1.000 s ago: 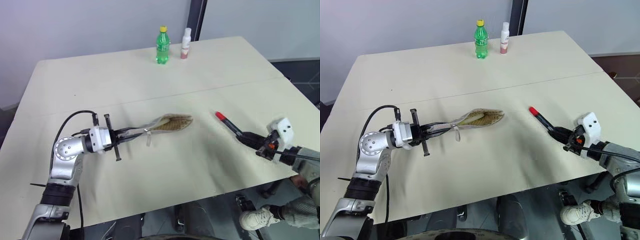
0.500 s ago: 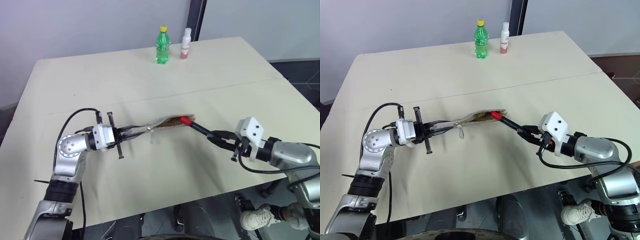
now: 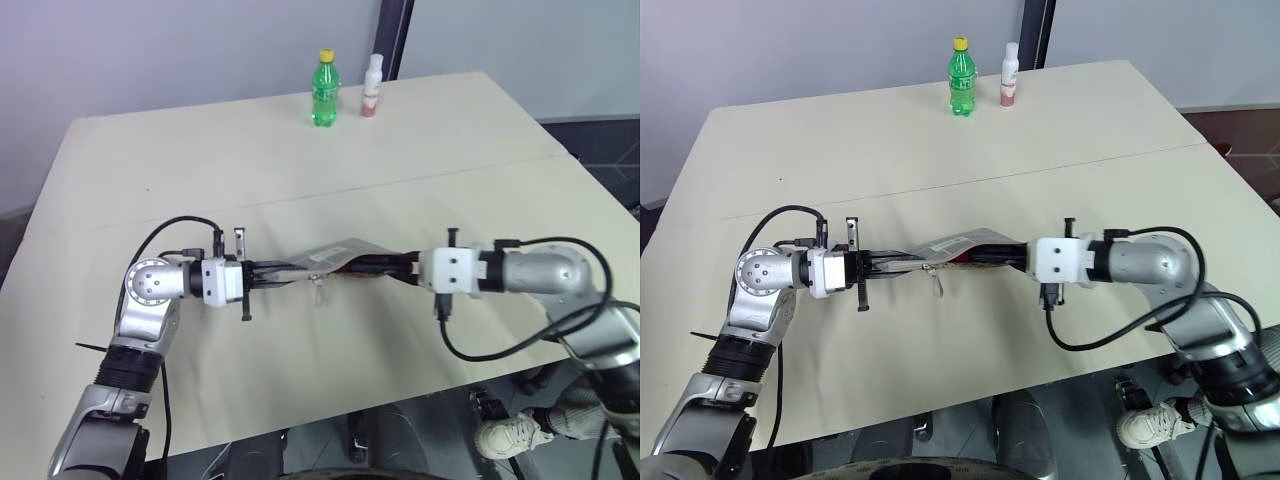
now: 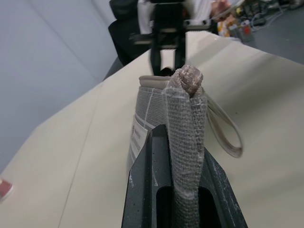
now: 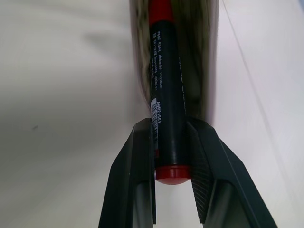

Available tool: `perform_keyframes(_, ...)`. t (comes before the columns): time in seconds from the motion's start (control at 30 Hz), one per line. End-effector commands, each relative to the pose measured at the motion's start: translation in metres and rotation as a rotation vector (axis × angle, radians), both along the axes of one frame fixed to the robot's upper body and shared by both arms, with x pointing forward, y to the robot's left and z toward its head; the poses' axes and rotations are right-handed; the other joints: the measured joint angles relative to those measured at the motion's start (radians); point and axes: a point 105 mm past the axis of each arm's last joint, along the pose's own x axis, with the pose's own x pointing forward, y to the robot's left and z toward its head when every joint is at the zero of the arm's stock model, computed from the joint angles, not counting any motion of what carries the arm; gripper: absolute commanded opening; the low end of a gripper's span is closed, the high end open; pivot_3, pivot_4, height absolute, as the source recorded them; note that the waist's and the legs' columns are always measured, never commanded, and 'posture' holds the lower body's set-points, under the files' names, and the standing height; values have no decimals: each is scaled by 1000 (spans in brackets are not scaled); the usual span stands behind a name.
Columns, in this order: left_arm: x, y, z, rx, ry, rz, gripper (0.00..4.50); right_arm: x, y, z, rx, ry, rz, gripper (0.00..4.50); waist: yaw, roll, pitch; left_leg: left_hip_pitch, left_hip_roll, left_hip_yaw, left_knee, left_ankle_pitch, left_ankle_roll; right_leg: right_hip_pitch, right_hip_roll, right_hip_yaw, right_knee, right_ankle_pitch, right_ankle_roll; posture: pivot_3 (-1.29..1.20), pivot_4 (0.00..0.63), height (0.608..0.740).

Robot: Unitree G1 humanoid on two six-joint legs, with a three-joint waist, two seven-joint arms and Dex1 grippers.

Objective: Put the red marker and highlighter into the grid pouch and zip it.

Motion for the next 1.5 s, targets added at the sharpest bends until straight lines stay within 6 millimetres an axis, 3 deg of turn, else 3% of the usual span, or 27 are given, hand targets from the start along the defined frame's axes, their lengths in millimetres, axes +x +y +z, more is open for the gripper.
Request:
perform_keyframes(0.03, -2, -5, 10, -25, -42, -34, 0, 4, 24, 6, 22, -78, 62, 414, 0, 0, 0, 0, 0, 0, 0, 0, 0, 0, 0, 0, 0, 0, 0, 0, 150, 740)
perform_keyframes(0.2, -1, -8, 15, -41, -49, -32, 0, 6, 34, 3, 43, -88, 68, 414, 4, 0, 0, -1, 0, 0, 0, 0, 0, 0, 0, 0, 1, 1, -1, 0, 150, 740)
perform_keyframes(0.37, 2, -1, 9, -39, -33, 2, 0, 8, 22, 18, 198, -56, -26, 2927, 2, 0, 0, -1, 0, 0, 1, 0, 0, 0, 0, 0, 1, 2, 0, 0, 150, 740)
perform_keyframes(0.43, 7, 2, 0, -27, -27, 48, 0, -3, 10, 22, 409, 135, -152, 3886, 3, 0, 0, 0, 0, 0, 2, 0, 0, 0, 0, 0, 1, 2, -1, 0, 150, 740)
perform_keyframes(0.53, 9, 1, -3, -40, -24, 72, 0, -27, 1, 24, 529, 307, -199, 3886, 4, 0, 0, 0, 0, -1, 2, 0, 0, 2, 0, -1, 1, 4, -5, 0, 150, 740)
perform_keyframes(0.73, 18, -15, 1, -65, -37, 80, 0, -46, -7, 35, 715, 509, -243, 3886, 2, 0, 0, 1, 2, -1, 4, 0, 0, 2, 0, -1, 1, 5, -2, 0, 150, 740)
perform_keyframes(0.77, 20, -18, 2, -68, -42, 82, 0, -47, -6, 30, 721, 542, -260, 3886, 2, 0, 0, 1, 2, -2, 5, -1, -2, 3, 0, -2, 1, 5, -2, 0, 150, 740)
perform_keyframes(0.87, 24, -29, 3, -66, -72, 78, 0, -51, -2, -21, 631, 654, -375, 3886, 2, 0, 0, 1, 2, -3, 7, -1, -3, 3, 0, -3, 0, 5, -2, 0, 150, 740)
perform_keyframes(1.03, 28, -31, -6, -43, -104, 129, 0, -24, 3, -33, 804, 640, -471, 3886, -9, 0, 0, -2, 2, -1, 7, 0, 0, 2, -2, -4, -1, 8, 0, 0, 150, 740)
perform_keyframes(1.2, 35, -31, -11, -22, -102, 188, 0, -1, 43, -19, 912, 697, -378, 3886, -17, 0, 0, -2, 3, -2, 7, 0, 0, 1, 0, -4, 0, 9, -1, 0, 150, 740)
perform_keyframes(1.33, 37, -32, -12, -21, -106, 212, 0, 3, 70, -9, 931, 739, -286, 3886, -20, 0, 0, -2, 3, -2, 7, 0, 0, 1, 0, -4, 0, 9, -1, 0, 150, 740)
perform_keyframes(1.5, 37, -34, -11, -23, -117, 220, 0, 2, 81, -21, 863, 734, -271, 3886, -18, 0, 0, -6, 2, -1, 7, 0, 1, -2, -1, -4, -1, 12, -5, 0, 150, 740)
